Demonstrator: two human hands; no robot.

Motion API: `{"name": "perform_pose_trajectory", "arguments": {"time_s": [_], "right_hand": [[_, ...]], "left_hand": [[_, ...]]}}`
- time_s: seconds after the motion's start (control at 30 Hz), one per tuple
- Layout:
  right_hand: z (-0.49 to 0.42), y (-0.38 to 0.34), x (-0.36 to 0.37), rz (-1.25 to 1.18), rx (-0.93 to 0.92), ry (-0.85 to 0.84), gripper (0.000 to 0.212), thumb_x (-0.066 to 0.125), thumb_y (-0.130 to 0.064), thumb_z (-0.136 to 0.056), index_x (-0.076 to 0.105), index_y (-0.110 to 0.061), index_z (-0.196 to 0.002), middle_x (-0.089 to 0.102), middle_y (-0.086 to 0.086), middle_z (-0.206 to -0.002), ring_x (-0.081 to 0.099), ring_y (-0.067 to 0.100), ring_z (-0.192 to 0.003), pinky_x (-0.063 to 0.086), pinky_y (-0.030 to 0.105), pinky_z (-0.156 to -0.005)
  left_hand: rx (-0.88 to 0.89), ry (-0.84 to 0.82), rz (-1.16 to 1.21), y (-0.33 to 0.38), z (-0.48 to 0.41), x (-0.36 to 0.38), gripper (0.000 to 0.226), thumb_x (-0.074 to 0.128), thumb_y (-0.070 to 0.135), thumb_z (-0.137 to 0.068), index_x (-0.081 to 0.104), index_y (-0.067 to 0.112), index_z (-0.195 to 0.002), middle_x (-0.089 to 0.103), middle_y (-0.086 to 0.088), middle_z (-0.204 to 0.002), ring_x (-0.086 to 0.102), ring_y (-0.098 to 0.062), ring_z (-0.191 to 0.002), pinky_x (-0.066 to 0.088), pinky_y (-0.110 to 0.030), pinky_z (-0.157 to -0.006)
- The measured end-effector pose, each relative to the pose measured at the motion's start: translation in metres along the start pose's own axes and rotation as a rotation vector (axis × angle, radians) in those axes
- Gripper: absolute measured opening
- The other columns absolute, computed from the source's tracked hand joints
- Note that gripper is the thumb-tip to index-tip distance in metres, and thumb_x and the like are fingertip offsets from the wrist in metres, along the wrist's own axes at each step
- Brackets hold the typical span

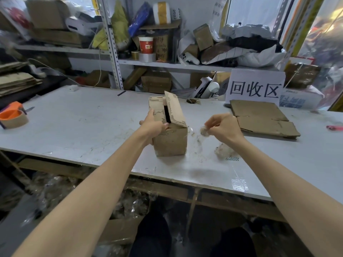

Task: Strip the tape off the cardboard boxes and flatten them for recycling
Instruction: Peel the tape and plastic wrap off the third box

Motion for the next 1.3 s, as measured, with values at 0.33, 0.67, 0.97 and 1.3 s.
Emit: {"name": "perform_pose_trajectory", "arguments": {"time_s": [0.33, 0.67, 0.97, 1.3], "right_hand": [[0.002, -0.019, 0.049, -0.111, 0.006, -0.237, 0.04, 0.08, -0.018, -0.076, 0.068, -0.013, -0.114, 0.066, 0.006, -0.096, 0.068, 0.017, -0.071, 0.055, 0.028, -0.073], [0.001, -0.021, 0.065, -0.434, 0.079, -0.225, 0.02, 0.063, -0.017, -0.091, 0.068, -0.007, -0.107, 0.068, 0.015, -0.095, 0.065, 0.021, -0.082, 0.059, 0.034, -0.076], [0.011, -0.081, 0.086, -0.441, -0.093, -0.378, 0.019, 0.077, -0.019, -0.078, 0.075, -0.005, -0.092, 0.072, 0.013, -0.088, 0.07, 0.019, -0.079, 0.06, 0.032, -0.067], [0.02, -0.094, 0.062, -0.196, -0.224, -0.216, 0.012, 0.081, -0.007, -0.07, 0.071, -0.004, -0.076, 0.07, 0.007, -0.069, 0.064, 0.011, -0.059, 0.053, 0.021, -0.057]], "left_hand": [[-0.012, 0.06, -0.071, 0.001, 0.002, 0.009, 0.114, 0.061, 0.078, -0.074, -0.005, 0.034, -0.157, 0.001, -0.015, -0.159, 0.022, -0.045, -0.143, 0.033, -0.064, -0.109], [0.051, 0.084, -0.059, -0.006, -0.007, -0.009, 0.096, 0.073, 0.044, -0.085, 0.011, 0.03, -0.157, 0.018, -0.014, -0.148, 0.033, -0.039, -0.134, 0.033, -0.053, -0.113], [0.01, 0.066, -0.29, -0.003, -0.003, -0.043, 0.087, 0.046, 0.076, -0.084, 0.037, 0.019, -0.149, 0.049, -0.012, -0.141, 0.048, -0.035, -0.126, 0.041, -0.05, -0.107], [0.079, 0.229, -0.16, -0.001, 0.0, -0.058, 0.076, 0.068, 0.061, -0.076, 0.044, 0.014, -0.132, 0.057, -0.008, -0.127, 0.057, -0.029, -0.112, 0.051, -0.048, -0.096]]}}
Point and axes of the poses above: each hand's wrist, its own z-axis away from the middle knuckle, its own x-axis out of the palm, y = z × x, the point moved 10 cm from there along -z, towards the middle knuckle
